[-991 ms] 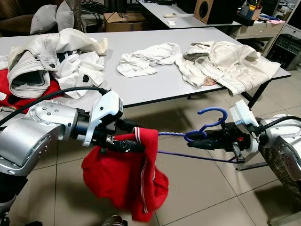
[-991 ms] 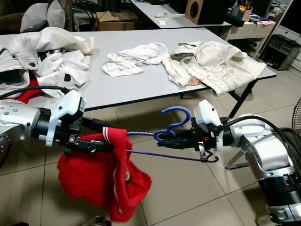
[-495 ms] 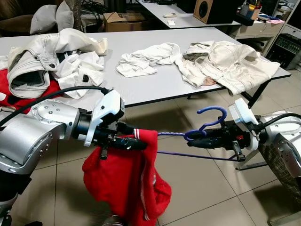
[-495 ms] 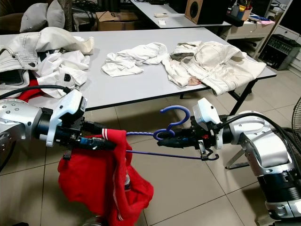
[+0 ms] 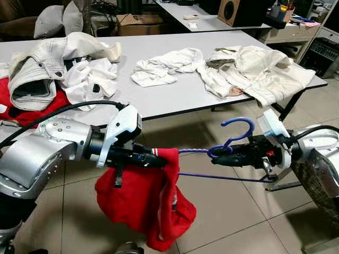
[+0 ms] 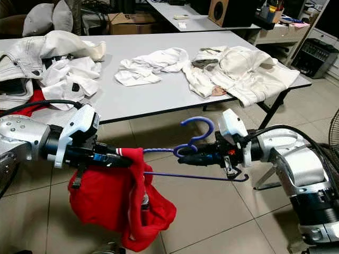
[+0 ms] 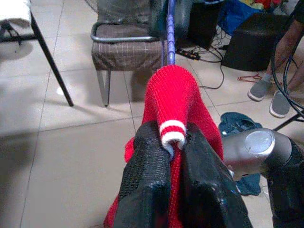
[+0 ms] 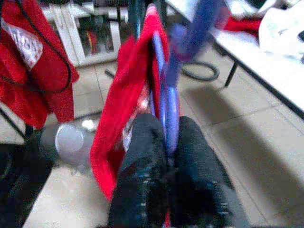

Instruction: Hang hanger

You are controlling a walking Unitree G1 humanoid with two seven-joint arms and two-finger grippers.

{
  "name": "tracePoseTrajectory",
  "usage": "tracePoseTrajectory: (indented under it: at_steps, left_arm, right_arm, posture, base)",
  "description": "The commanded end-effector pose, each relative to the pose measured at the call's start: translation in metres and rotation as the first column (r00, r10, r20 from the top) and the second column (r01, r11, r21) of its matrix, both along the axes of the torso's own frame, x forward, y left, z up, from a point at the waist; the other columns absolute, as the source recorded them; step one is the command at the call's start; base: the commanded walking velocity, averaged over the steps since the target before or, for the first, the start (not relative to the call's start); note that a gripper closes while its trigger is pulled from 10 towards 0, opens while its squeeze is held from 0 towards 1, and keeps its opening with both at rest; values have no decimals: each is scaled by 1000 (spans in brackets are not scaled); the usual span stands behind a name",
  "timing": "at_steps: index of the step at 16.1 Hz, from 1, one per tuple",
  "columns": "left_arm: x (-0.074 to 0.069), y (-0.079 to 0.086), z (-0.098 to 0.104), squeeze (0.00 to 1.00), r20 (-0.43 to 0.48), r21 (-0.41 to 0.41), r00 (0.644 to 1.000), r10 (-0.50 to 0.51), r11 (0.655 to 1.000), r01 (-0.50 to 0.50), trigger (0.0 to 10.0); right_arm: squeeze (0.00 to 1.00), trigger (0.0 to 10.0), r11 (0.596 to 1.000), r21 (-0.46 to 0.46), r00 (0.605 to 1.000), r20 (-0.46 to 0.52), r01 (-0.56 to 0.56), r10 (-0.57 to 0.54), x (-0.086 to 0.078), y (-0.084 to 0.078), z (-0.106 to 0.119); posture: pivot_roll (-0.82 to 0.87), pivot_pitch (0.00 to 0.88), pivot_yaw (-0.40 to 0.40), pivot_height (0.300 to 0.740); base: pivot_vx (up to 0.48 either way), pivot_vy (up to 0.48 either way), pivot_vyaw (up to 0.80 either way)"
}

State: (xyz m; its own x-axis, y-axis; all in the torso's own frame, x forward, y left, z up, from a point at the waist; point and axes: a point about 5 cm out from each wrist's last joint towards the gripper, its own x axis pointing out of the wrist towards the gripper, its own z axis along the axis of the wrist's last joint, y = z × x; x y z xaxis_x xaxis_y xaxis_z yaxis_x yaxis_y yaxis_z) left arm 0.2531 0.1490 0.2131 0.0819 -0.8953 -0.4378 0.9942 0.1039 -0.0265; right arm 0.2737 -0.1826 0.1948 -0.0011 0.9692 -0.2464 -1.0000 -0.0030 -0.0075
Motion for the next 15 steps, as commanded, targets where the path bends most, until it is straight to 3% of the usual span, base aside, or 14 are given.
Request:
tracePoseTrajectory:
  at_steps: [1,7,11,13,15]
  left_arm:
    - [-1,-2,2,0,8,-10,1000,-7,1000,7,0]
    - [1,17,-10,0,-1,17,993,121,992,-121,0]
    - [9,34,-19,0,40,24,963,267,963,-268,0]
    - [9,37,-22,0,60,5,948,312,950,-313,0]
    - [13,35,-15,0,85,-72,930,357,934,-351,0]
  right_arm:
    - [1000,10000,1000,29,999,38,7,-8,3,-1,13]
    - [1000,10000,982,144,990,55,124,-133,6,-17,30]
    - [1000,10000,914,341,967,49,219,-250,-3,-38,58]
    - [1000,10000,874,431,968,12,223,-252,-19,-38,63]
    - [1000,10000,896,382,973,-56,229,-225,-41,-22,44]
  posture:
    - [27,0,-18,740]
    - [27,0,-11,740]
    - [25,0,-9,740]
    - [24,0,-13,740]
    - [15,0,-9,740]
  base:
    - [0,0,0]
    - [0,0,0]
    - [0,0,0]
    - [0,0,0]
    - [0,0,0]
